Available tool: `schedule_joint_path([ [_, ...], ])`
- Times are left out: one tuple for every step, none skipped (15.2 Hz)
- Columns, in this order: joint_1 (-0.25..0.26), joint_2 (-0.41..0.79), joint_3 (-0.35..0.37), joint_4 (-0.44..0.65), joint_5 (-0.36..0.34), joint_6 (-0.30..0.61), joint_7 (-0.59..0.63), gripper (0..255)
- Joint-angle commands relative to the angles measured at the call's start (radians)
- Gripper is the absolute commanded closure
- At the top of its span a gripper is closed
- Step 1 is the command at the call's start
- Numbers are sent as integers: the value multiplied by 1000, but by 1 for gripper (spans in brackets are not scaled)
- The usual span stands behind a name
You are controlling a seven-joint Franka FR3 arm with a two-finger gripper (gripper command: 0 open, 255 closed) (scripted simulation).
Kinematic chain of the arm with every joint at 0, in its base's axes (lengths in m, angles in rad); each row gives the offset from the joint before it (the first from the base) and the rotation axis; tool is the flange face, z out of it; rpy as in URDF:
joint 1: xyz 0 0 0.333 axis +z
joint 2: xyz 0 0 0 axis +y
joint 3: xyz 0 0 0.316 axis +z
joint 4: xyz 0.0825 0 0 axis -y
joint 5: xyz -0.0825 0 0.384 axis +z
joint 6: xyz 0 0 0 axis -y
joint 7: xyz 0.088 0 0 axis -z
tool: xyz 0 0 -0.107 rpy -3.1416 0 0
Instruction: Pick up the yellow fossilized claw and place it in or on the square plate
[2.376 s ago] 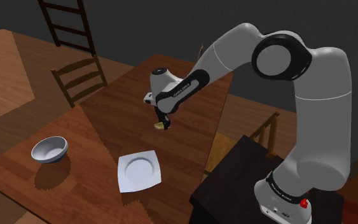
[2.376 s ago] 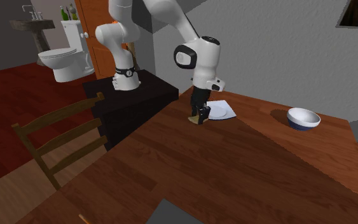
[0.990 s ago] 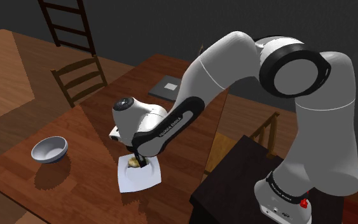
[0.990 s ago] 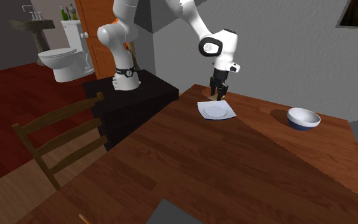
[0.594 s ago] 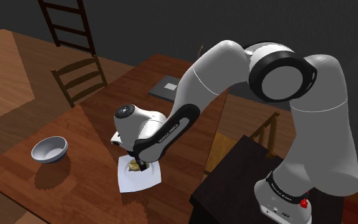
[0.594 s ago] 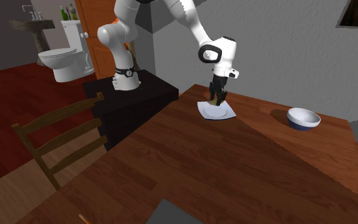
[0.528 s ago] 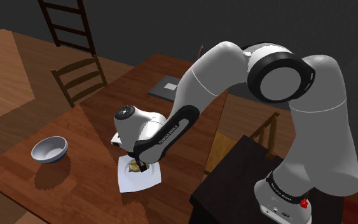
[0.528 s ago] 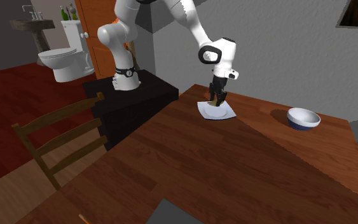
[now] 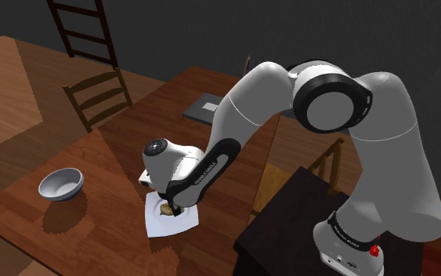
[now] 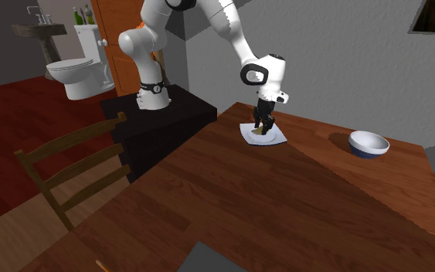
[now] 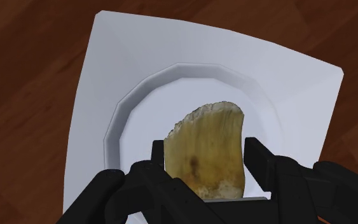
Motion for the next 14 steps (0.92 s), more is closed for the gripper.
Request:
schedule_joint_path([
  [1,2,0,1,0,1,1,255],
  [1,2,0,1,0,1,1,255],
  [1,2,0,1,0,1,1,255],
  [1,2,0,1,0,1,1,255],
  [1,2,0,1,0,1,1,255],
  [1,2,0,1,0,1,1,0],
  [1,2,0,1,0,1,1,0],
  [1,2,0,1,0,1,1,0],
  [1,2,0,1,0,1,1,0],
  [1,2,0,1,0,1,1,0],
  [1,2,0,1,0,1,1,0],
  [-4,-25,7,-5,7,-20,-4,0],
  [-8,-52,14,-9,15,-42,-9,0],
  [-11,-77,22,-12,22,-65,-14,0],
])
